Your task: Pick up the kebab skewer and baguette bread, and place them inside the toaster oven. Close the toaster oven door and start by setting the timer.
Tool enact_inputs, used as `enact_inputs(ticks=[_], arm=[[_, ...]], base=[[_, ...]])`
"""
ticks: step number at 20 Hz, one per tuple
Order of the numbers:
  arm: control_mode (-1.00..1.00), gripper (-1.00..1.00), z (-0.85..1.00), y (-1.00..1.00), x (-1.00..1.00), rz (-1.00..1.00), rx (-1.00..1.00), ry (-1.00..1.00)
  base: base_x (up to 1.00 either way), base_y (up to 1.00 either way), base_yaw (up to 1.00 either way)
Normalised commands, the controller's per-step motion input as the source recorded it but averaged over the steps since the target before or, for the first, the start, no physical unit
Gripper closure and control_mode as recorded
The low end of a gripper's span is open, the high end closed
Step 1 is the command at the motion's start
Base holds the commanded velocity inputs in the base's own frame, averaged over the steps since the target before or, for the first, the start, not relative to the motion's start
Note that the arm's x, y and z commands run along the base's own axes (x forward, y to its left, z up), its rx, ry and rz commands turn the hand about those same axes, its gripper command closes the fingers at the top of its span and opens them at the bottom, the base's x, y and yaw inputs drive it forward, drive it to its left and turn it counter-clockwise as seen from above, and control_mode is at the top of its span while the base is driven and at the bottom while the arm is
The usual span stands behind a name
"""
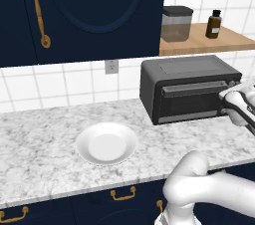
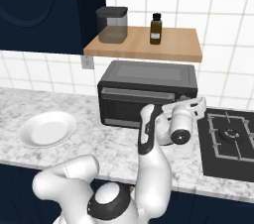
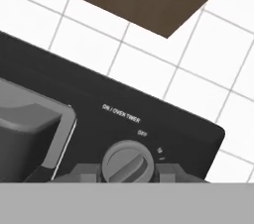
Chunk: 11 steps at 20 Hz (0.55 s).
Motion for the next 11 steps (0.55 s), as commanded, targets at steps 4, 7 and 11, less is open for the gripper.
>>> enact_inputs(ticks=[4,7,11], arm=[[-1.00,1.00,0.00,0.00,0.00,0.00,0.15,-0.06],[-1.00,1.00,0.00,0.01,0.00,-0.01,0.14,-0.03],[-1.00,1.00,0.00,0.05,0.00,-0.04,0.14,0.00]], base=[[0.00,0.00,0.00],[0.00,0.00,0.00],[0.00,0.00,0.00]])
